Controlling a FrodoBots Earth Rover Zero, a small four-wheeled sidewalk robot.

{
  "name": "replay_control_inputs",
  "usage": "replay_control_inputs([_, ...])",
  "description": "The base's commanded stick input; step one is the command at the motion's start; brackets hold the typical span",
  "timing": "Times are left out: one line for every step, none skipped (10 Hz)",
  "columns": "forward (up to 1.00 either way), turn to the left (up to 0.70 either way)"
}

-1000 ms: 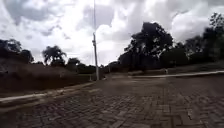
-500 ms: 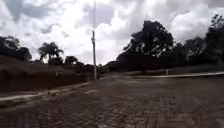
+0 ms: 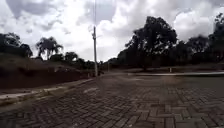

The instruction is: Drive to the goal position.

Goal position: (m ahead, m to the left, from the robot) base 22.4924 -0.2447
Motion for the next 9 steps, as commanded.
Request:
replay_control_inputs([1.0,0.0])
replay_control_inputs([1.0,0.0])
replay_control_inputs([1.0,0.0])
replay_control_inputs([1.0,0.0])
replay_control_inputs([0.92,0.0])
replay_control_inputs([0.85,0.0])
replay_control_inputs([0.85,0.0])
replay_control_inputs([0.85,0.0])
replay_control_inputs([0.85,0.0])
